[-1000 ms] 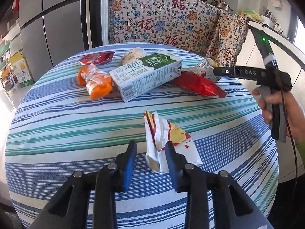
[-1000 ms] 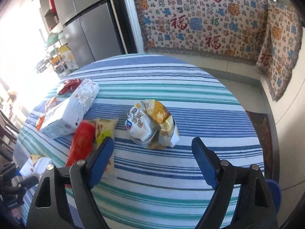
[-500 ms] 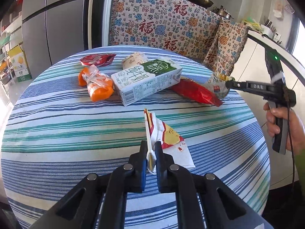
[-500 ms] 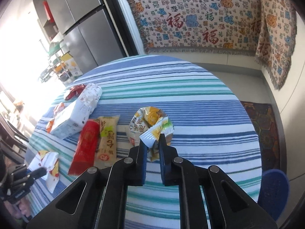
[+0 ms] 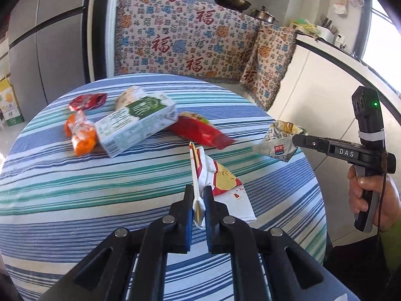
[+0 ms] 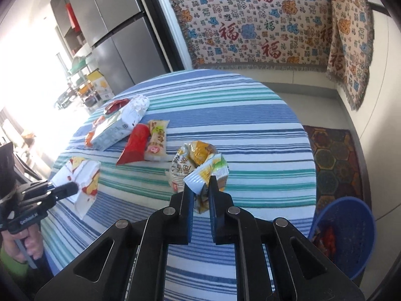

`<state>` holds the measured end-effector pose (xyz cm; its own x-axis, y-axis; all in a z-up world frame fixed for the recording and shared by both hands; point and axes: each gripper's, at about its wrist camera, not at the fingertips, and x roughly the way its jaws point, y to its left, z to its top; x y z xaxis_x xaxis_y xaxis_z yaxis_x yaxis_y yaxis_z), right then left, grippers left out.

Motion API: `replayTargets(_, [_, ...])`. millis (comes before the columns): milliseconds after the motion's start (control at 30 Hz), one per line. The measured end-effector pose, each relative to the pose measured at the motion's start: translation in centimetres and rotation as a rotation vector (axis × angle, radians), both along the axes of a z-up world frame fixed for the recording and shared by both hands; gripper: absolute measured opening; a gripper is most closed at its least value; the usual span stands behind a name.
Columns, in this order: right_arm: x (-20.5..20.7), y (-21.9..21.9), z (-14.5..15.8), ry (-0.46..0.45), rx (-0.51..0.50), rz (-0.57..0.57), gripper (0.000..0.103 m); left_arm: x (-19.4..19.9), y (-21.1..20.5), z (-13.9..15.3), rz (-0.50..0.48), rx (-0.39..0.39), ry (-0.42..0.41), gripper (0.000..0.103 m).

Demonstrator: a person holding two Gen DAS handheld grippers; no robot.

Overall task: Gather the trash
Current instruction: 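Carry both wrappers over the blue wastebasket and open both tools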

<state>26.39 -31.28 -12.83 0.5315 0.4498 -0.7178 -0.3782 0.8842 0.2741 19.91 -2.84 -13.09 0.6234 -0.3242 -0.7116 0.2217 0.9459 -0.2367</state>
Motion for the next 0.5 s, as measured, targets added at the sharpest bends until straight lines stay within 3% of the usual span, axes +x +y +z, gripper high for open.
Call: replayTargets(500, [-3.1, -4.8, 1.8, -0.033, -0.003, -0.067, 0.009, 1.1, -8.2, 1.5, -0.128, 0.059, -0.042, 0.008])
